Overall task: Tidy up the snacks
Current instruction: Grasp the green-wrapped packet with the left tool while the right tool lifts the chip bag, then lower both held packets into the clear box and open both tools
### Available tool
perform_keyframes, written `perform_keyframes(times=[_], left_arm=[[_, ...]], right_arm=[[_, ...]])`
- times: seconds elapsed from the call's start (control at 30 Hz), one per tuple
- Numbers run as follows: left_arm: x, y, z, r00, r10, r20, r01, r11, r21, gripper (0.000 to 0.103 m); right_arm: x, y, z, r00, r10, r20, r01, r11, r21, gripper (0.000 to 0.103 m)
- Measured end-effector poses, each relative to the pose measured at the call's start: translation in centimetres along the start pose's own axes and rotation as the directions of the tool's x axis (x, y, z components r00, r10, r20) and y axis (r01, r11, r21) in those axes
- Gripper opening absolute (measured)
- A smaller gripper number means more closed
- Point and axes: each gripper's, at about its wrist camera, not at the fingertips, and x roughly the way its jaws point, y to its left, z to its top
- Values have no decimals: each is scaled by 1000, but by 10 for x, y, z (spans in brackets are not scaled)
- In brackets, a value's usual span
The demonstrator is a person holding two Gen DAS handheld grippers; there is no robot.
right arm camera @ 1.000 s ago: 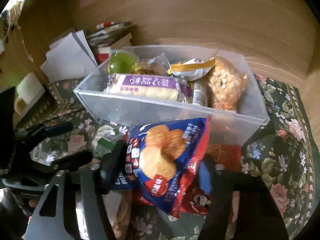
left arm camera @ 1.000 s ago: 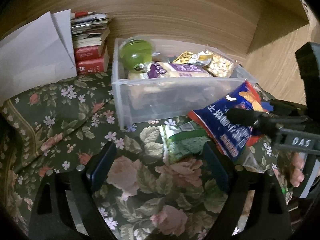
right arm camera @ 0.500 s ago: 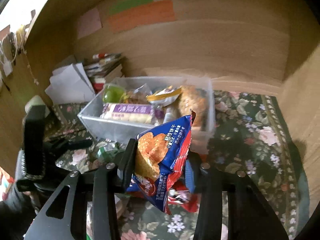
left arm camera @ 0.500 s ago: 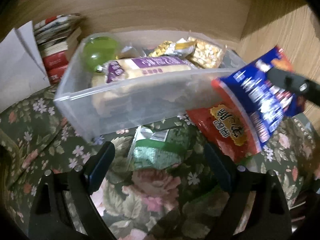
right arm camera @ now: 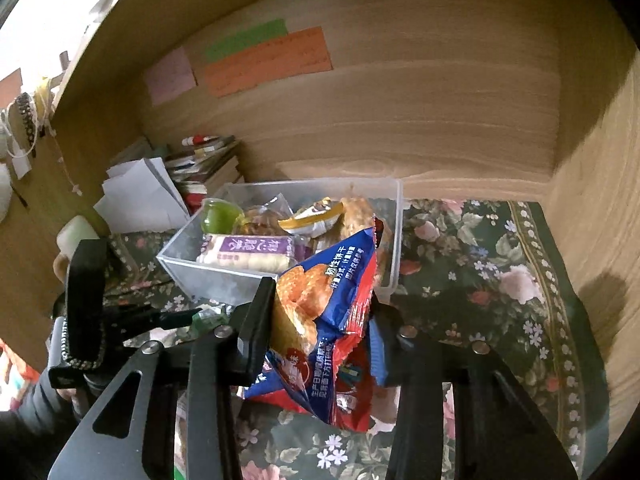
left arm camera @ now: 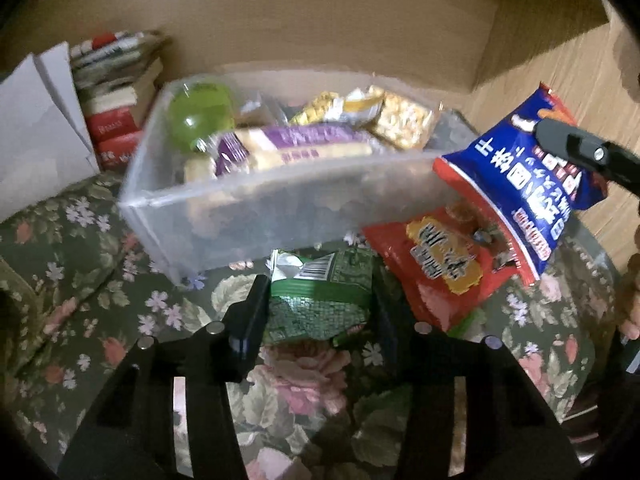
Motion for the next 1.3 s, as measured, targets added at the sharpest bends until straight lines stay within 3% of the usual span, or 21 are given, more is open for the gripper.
perform_keyframes(times=[0.3,0.57,1.3], left_arm=[[-60,16,18,989,9,147,-5,1000,-21,48],[-72,16,42,973,58,224,-54,998,-25,48],[-16,51,81,976,121,179,-109,991,-74,49]], right_arm=[[-16,5,20,997,-4,76,5,1000,-18,36],[-1,9,45,994,-5,111,8,1000,-25,36],[107,17,83,1000,4,-21,-4,1000,-30,36]])
